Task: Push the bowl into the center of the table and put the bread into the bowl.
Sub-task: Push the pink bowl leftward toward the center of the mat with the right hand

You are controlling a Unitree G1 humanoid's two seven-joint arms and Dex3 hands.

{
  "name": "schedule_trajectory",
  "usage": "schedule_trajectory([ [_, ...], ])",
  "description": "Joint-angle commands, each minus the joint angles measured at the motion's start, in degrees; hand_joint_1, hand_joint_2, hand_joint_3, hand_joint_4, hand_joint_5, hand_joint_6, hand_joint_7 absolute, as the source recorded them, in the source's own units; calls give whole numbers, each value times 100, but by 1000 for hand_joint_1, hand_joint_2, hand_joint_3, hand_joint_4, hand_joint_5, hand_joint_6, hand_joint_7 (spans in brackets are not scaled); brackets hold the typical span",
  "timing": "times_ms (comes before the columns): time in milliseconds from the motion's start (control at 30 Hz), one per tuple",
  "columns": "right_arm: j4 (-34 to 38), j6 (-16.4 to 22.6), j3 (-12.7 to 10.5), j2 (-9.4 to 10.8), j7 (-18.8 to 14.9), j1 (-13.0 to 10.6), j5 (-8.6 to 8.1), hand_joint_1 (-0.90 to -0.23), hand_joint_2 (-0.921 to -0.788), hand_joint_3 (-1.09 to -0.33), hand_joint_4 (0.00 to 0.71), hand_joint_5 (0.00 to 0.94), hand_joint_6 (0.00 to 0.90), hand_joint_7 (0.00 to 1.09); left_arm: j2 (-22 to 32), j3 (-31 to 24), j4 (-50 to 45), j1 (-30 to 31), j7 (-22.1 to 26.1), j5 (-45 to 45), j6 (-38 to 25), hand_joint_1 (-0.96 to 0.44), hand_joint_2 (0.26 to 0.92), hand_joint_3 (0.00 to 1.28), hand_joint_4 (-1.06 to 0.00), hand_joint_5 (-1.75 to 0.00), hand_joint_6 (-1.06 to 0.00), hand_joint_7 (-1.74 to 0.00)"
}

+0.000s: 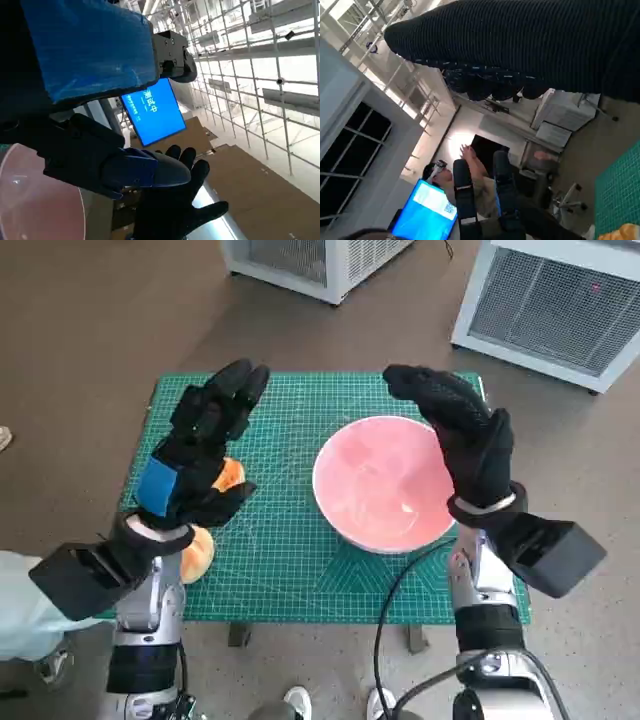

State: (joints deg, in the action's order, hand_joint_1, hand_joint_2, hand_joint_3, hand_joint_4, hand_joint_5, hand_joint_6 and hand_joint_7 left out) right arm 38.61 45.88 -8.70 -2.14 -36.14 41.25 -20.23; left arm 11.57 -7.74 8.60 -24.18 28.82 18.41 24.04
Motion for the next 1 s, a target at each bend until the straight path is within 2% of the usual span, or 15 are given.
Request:
schedule_trajectory([
  [33, 37, -76, -22, -8, -20, -150, -53, -720, -921, -720, 161, 2, -1, 538, 44, -43, 50, -7, 45, 59, 26, -549, 921, 314, -208, 0, -70, -487],
  [1000, -69, -233, -32, -15, -99, -191, -142, -720, -921, -717, 163, 2, -1, 542, 68, -98, 86, -23, 58, 35, 74, -543, 921, 321, -216, -4, -68, -492],
])
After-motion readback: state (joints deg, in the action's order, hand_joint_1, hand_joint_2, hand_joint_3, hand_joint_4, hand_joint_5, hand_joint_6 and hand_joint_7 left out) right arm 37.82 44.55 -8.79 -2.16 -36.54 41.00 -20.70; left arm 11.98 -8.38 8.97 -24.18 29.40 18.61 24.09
